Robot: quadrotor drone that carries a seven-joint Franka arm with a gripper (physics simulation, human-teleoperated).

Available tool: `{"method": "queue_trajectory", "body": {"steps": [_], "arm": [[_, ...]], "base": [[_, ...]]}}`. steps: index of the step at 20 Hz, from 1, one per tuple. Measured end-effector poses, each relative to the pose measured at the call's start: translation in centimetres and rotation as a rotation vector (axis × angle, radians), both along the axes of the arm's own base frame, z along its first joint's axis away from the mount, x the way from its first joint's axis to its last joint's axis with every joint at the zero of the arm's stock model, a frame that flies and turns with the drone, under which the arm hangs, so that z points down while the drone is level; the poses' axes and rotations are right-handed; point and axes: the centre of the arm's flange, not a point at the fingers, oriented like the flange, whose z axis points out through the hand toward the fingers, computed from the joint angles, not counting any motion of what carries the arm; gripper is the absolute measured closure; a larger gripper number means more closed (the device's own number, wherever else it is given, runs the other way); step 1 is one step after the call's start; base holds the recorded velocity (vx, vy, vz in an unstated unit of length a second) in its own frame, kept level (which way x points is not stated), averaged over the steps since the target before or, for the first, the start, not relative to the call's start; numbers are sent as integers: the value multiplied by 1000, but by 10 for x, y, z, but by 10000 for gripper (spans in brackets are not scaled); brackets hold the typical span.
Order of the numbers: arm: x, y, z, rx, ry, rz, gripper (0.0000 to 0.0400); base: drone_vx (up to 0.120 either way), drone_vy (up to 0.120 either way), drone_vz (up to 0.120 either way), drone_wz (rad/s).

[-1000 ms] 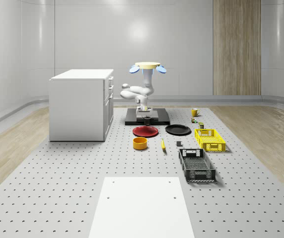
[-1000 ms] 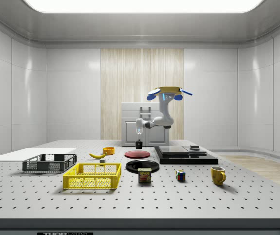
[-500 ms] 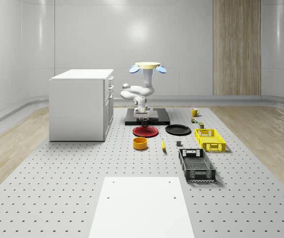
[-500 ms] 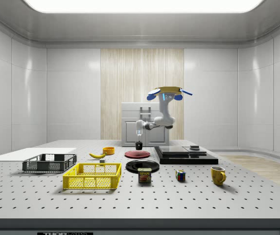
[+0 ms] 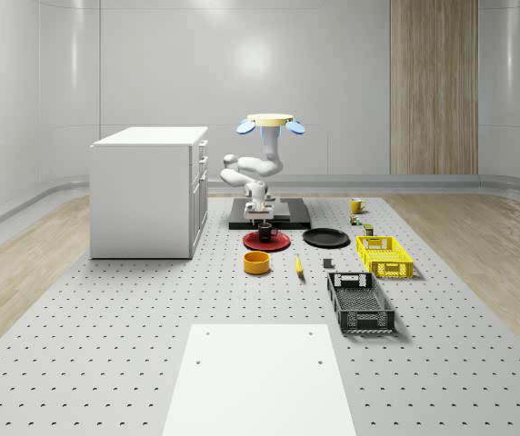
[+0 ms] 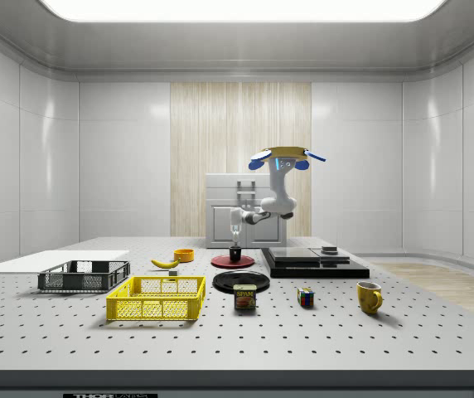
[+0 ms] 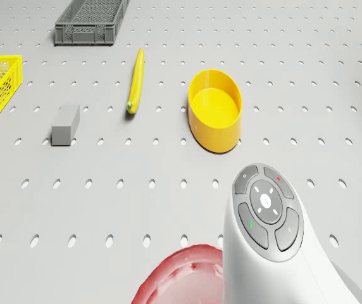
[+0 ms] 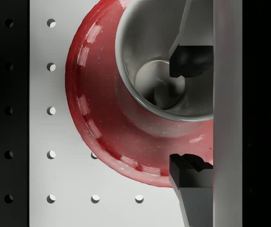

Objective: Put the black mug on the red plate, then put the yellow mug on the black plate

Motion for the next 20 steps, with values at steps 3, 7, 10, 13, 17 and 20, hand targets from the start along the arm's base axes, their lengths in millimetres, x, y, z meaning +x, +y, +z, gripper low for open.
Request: {"method": "queue_trajectory", "body": {"steps": [3,7,10,13,17,20], "arm": [[0,0,-6,0,0,0,55],[0,0,-20,0,0,0,20],[0,1,-31,0,0,0,10],[0,1,-38,0,0,0,4],[0,1,-42,0,0,0,2],[0,1,-44,0,0,0,1]], "base": [[0,0,0,0],[0,0,0,0],[0,0,107,0],[0,40,120,0],[-50,120,120,0],[-120,120,40,0]]}}
